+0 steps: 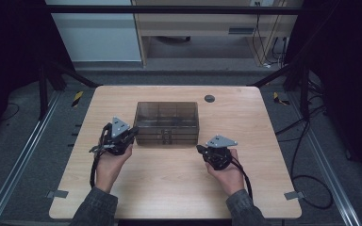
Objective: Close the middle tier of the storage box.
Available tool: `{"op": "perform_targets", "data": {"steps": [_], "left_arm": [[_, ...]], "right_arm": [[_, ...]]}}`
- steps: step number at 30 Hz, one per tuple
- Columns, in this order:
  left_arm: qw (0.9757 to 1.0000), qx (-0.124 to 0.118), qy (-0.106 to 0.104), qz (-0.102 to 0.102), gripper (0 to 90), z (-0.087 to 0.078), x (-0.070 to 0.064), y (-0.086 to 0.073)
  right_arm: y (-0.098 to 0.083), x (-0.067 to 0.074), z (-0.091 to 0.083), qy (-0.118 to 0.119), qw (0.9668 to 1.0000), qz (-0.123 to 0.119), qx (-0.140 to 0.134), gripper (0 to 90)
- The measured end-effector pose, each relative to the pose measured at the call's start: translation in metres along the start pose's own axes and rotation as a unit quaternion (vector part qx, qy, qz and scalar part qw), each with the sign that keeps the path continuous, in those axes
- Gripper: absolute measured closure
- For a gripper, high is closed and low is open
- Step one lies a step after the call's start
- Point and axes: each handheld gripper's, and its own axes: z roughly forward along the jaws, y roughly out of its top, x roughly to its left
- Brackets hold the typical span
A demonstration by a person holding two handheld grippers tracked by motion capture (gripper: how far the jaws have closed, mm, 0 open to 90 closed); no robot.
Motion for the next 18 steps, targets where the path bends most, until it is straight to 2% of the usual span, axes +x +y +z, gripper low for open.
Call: {"op": "perform_targets", "data": {"steps": [4,9,11,15,18], "left_arm": [[0.9999,0.001,0.013,-0.004,88.1,-0.008,0.005,-0.007],[0.9998,0.001,0.018,-0.012,86.0,-0.015,0.01,-0.015],[0.9996,-0.004,0.023,-0.014,83.1,-0.019,0.012,-0.018],[0.999,-0.02,0.036,-0.016,64.4,-0.024,0.016,-0.022],[0.9988,-0.032,0.032,-0.019,51.1,-0.025,0.017,-0.025]], "right_arm": [[0.001,-0.007,-0.004,0.0,0.9999,0.008,-0.008,90.0],[0.004,-0.012,-0.008,0.0,0.9996,0.02,-0.019,89.8],[0.006,-0.013,-0.01,-0.001,0.9995,0.021,-0.024,82.8],[0.007,-0.016,-0.015,-0.003,0.9992,0.025,-0.032,69.3],[0.008,-0.018,-0.017,-0.011,0.9989,0.024,-0.039,60.0]]}}
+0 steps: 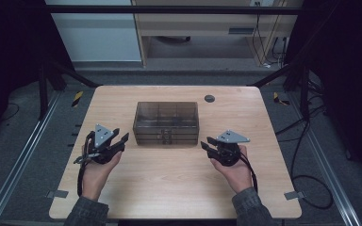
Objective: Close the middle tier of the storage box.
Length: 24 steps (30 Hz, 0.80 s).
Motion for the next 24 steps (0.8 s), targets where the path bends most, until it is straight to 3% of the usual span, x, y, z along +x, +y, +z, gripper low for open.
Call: {"op": "perform_targets", "data": {"steps": [4,10,14,17,20,24], "left_arm": [[0.9999,-0.013,-0.004,-0.001,33.1,0.0,0.004,-0.008],[0.9997,-0.019,-0.011,0.006,17.4,0.001,0.009,-0.02],[0.9993,-0.027,-0.02,0.016,9.2,0.0,0.011,-0.025],[0.9992,-0.03,-0.021,0.013,6.4,0.001,0.015,-0.029],[0.9994,-0.026,-0.018,0.012,4.6,0.003,0.02,-0.033],[0.9997,-0.024,-0.006,0.007,4.6,0.003,0.028,-0.037]], "right_arm": [[0.001,-0.004,-0.003,-0.01,0.9999,0.003,-0.006,39.8],[0.001,-0.01,-0.008,-0.031,0.9992,0.019,-0.014,16.6],[0.003,-0.016,-0.015,-0.045,0.9984,0.018,-0.028,9.6],[0.003,-0.022,-0.023,-0.055,0.9974,0.011,-0.045,8.1],[0.001,-0.029,-0.029,-0.062,0.9963,0.009,-0.058,7.6],[-0.001,-0.037,-0.032,-0.073,0.9957,0.011,-0.056,6.8]]}}
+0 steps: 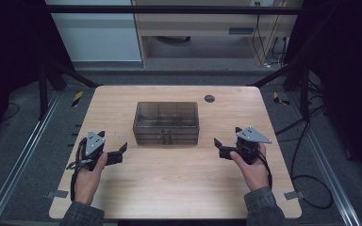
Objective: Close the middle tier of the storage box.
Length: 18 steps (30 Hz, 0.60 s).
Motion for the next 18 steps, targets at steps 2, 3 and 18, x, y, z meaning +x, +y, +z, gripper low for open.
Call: {"op": "perform_targets", "data": {"steps": [2,3,18], "left_arm": [[1.0,0.002,0.007,-0.004,4.6,0.0,0.004,-0.002],[0.9999,0.002,0.009,-0.005,4.6,-0.001,0.006,-0.003],[0.9981,0.021,0.054,-0.019,4.4,0.009,0.034,-0.028]], "right_arm": [[-0.002,-0.005,-0.002,-0.003,1.0,0.004,0.001,6.4],[-0.003,-0.007,-0.002,-0.005,1.0,0.004,0.002,6.4],[-0.041,-0.057,-0.002,-0.065,0.995,-0.003,0.076,9.8]]}}
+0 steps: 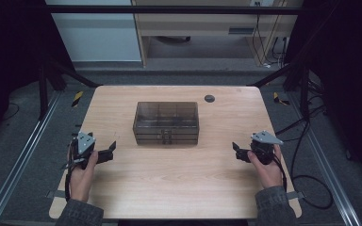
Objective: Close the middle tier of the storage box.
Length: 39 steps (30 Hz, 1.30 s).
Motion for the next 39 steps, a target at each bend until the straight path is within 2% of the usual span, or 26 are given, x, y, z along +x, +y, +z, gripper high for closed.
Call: {"op": "perform_targets", "data": {"steps": [1,3,6,9,11,16,21,26,39], "left_arm": [[1.0,-0.002,-0.003,-0.005,4.5,0.001,0.001,-0.001],[0.9992,-0.012,-0.02,-0.032,5.2,0.003,0.004,-0.003],[0.9998,-0.016,-0.01,-0.01,5.0,0.008,0.004,-0.005],[0.9996,-0.026,-0.004,-0.004,4.1,0.012,0.005,-0.007],[0.9996,-0.028,-0.003,-0.001,3.9,0.013,0.006,-0.007],[0.9997,-0.025,0.0,0.004,3.4,0.014,0.007,-0.009],[0.9996,-0.027,0.003,-0.002,3.0,0.018,0.009,-0.011],[0.9997,-0.026,0.004,0.001,3.0,0.02,0.009,-0.014],[0.9995,-0.023,0.003,-0.02,2.7,0.025,0.011,-0.021]], "right_arm": [[-0.003,-0.003,0.001,-0.004,1.0,0.004,0.001,10.3],[-0.006,-0.006,0.002,-0.005,1.0,0.008,0.002,10.0],[-0.008,-0.009,0.003,-0.017,0.9999,0.003,-0.002,9.7],[-0.012,-0.013,0.004,-0.022,0.9997,0.008,-0.008,9.7],[-0.015,-0.016,0.005,-0.022,0.9996,0.016,-0.009,9.7],[-0.018,-0.018,0.008,-0.022,0.9996,0.017,-0.002,9.4],[-0.021,-0.016,0.013,-0.02,0.9997,0.015,0.0,9.3],[-0.022,-0.014,0.017,-0.015,0.9998,0.016,0.0,9.1],[-0.025,-0.01,0.023,-0.003,0.9998,0.018,0.003,9.1]]}}
